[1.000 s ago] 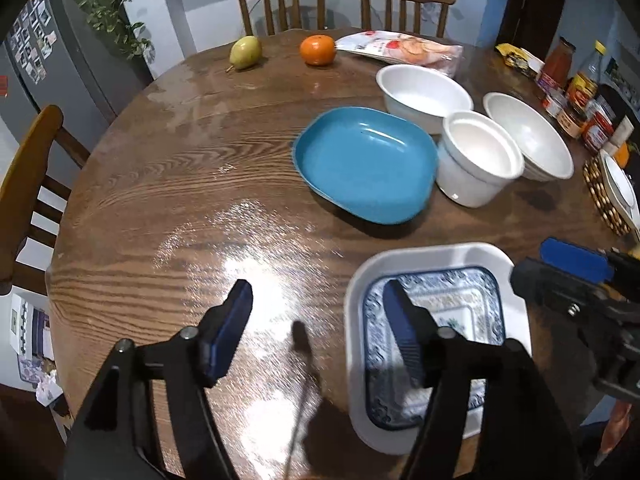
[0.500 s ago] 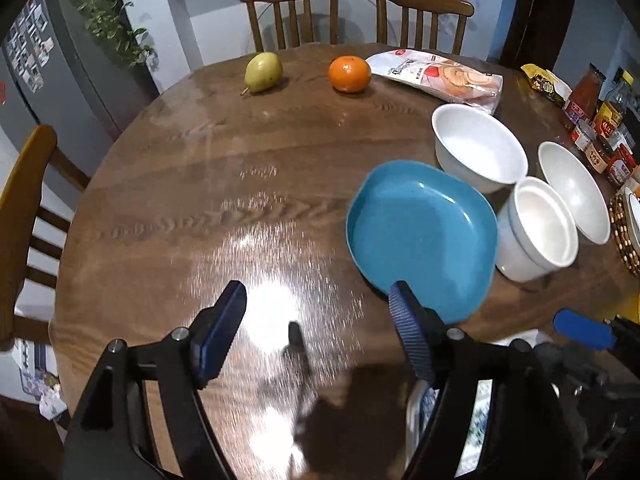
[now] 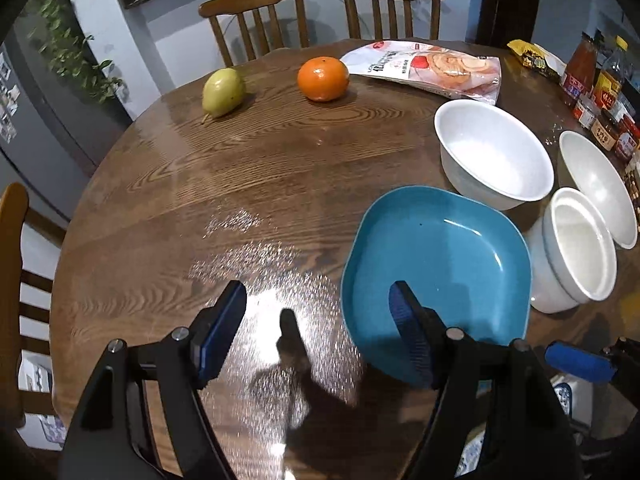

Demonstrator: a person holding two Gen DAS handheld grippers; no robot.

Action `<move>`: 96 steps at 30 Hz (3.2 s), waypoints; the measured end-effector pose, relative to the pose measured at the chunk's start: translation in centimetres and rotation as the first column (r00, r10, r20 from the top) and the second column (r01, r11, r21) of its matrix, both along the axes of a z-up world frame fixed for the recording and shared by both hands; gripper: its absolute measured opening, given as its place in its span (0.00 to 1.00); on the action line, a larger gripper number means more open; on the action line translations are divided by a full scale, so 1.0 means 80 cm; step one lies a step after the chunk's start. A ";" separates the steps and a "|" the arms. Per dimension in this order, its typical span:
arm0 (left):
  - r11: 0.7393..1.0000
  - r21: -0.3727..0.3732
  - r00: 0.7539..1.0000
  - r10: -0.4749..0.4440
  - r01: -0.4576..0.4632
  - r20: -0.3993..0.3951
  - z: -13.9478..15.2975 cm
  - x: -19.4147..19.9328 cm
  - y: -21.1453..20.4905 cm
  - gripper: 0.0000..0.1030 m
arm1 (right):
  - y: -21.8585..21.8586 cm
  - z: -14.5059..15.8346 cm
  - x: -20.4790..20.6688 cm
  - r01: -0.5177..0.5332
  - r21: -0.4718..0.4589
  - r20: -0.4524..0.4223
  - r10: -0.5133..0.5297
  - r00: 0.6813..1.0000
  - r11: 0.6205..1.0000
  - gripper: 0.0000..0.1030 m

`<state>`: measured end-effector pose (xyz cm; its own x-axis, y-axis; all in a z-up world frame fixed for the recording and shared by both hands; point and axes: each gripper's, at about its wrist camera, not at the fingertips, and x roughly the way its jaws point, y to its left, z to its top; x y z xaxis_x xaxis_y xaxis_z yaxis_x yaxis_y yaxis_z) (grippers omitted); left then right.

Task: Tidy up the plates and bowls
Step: 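Move both grippers to the teal square plate and grasp its rim, then lift the teal plate with both grippers and carry it toward the stacked plates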

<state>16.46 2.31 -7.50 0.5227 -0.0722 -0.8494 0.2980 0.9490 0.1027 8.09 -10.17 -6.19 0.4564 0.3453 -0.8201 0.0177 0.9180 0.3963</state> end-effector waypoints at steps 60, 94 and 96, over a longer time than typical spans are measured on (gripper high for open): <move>0.994 -0.110 0.987 -0.027 0.009 -0.159 -0.032 -0.004 0.071 0.09 | 0.071 -0.025 0.082 -0.044 -0.151 -0.035 0.039 0.999 0.988 0.13; 0.995 -0.102 1.000 -0.001 0.000 -0.007 0.046 -0.105 0.038 0.10 | 0.026 0.052 -0.019 -0.069 -0.085 0.080 0.076 0.994 0.994 0.09; 0.995 -0.099 1.000 -0.011 0.010 -0.003 0.049 -0.117 0.028 0.10 | 0.017 0.054 -0.030 -0.064 -0.085 0.082 0.071 0.994 0.994 0.09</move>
<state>7.09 4.59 -3.61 0.5184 -0.1617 -0.8397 0.3082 0.9513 0.0071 5.73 -8.80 -1.84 0.5032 0.3108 -0.8064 -0.0754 0.9453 0.3173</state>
